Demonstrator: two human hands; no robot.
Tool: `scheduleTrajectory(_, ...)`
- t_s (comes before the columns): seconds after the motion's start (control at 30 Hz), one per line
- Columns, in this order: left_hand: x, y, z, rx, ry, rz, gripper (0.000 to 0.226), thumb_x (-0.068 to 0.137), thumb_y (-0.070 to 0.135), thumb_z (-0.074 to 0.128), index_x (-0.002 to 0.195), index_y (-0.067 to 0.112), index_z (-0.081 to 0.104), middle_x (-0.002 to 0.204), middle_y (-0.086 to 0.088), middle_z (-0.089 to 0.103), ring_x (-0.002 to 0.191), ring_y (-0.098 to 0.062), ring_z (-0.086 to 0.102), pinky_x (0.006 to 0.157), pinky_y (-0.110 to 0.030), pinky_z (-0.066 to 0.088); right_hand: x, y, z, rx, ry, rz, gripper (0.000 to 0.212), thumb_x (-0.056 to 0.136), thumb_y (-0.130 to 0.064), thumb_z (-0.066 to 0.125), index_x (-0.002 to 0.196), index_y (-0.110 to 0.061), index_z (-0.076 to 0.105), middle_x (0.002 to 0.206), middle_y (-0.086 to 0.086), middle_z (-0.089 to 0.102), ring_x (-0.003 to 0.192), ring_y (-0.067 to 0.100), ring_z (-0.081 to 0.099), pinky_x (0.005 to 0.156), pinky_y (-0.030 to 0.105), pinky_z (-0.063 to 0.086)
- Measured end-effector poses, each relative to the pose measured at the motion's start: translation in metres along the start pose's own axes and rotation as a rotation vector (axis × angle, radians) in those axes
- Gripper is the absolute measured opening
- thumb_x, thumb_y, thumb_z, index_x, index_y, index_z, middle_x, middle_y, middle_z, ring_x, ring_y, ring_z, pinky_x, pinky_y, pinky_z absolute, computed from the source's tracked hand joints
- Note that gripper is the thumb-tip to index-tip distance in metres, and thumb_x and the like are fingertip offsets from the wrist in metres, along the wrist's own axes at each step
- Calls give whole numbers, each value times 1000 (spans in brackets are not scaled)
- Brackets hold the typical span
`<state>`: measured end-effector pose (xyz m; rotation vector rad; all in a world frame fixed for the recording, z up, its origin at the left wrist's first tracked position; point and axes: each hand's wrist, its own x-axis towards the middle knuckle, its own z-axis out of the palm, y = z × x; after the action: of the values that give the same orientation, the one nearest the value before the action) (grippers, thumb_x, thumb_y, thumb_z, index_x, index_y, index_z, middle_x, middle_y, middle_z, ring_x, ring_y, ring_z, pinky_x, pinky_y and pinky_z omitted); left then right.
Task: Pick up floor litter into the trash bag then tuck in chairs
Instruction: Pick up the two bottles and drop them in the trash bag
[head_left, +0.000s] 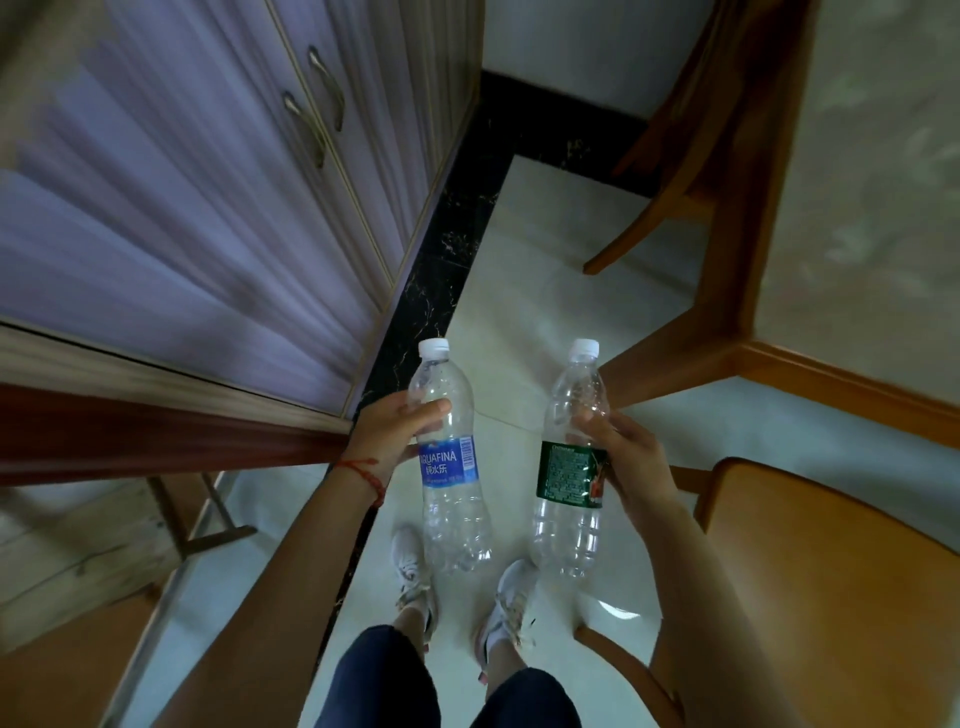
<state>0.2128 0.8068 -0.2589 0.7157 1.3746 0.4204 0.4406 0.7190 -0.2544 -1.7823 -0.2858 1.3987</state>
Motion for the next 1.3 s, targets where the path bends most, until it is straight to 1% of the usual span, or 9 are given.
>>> scheduleTrajectory(0.13,-37,34,-6,-33,14,12,18,81,15,65,98,15,61,101,-11,63,96,-26,60,74,-33,52,-44,-31,1,36,12,-33,63,59,-42,71,109,-5,64,100,17,68,89,30,66,78,38,53)
scheduleTrajectory(0.27,-72,64,-11,-60,15,36,28,81,16,66,107,8,61,100,-13,63,94,-25,61,74,-33,53,-83,-59,8,66,-33,-91,30,75,-29,65,95,-8,67,87,13,68,75,23,66,68,31,53)
scheduleTrajectory(0.4,-102,90,-16,-63,-9,83,14,82,18,64,95,15,61,101,-14,62,94,-25,60,74,-32,51,-110,-84,20,58,-36,-143,27,81,-24,63,100,-4,66,86,15,68,72,21,67,62,28,53)
scheduleTrajectory(0.5,-117,103,-23,-41,-24,117,18,82,20,64,99,14,62,104,-16,62,93,-25,60,70,-30,52,-125,-100,29,44,-34,-185,23,84,-21,61,97,-3,66,80,11,68,65,16,67,55,24,53)
scheduleTrajectory(0.63,-130,114,-37,-59,-33,127,11,81,19,66,91,15,64,100,-18,61,89,-27,59,71,-32,50,-141,-107,38,29,-38,-197,28,84,-27,61,101,-6,65,82,11,70,70,20,67,62,28,53)
scheduleTrajectory(0.77,-139,117,-49,-48,-41,123,9,81,20,66,89,17,63,95,-14,62,86,-26,58,72,-33,49,-153,-109,44,36,-29,-201,31,84,-28,60,104,-5,65,82,11,70,71,21,67,63,30,53)
scheduleTrajectory(0.93,-151,112,-60,-83,-14,137,9,80,20,66,88,20,62,89,-9,64,80,-21,60,71,-32,49,-164,-106,52,30,-55,-201,31,85,-28,59,104,-4,65,79,8,70,65,16,68,56,23,51)
scheduleTrajectory(1.17,-174,88,-81,-163,88,165,20,81,15,65,100,9,62,88,-6,65,79,-20,62,63,-28,50,-172,-106,65,-27,-143,-192,23,84,-25,61,97,-7,66,90,16,69,71,21,66,60,27,54)
scheduleTrajectory(1.3,-190,64,-97,-231,178,174,10,81,16,66,91,15,64,84,-4,63,72,-16,59,61,-26,46,-172,-105,77,-132,-248,-190,26,83,-24,62,97,-2,65,87,16,66,51,10,62,44,19,48)
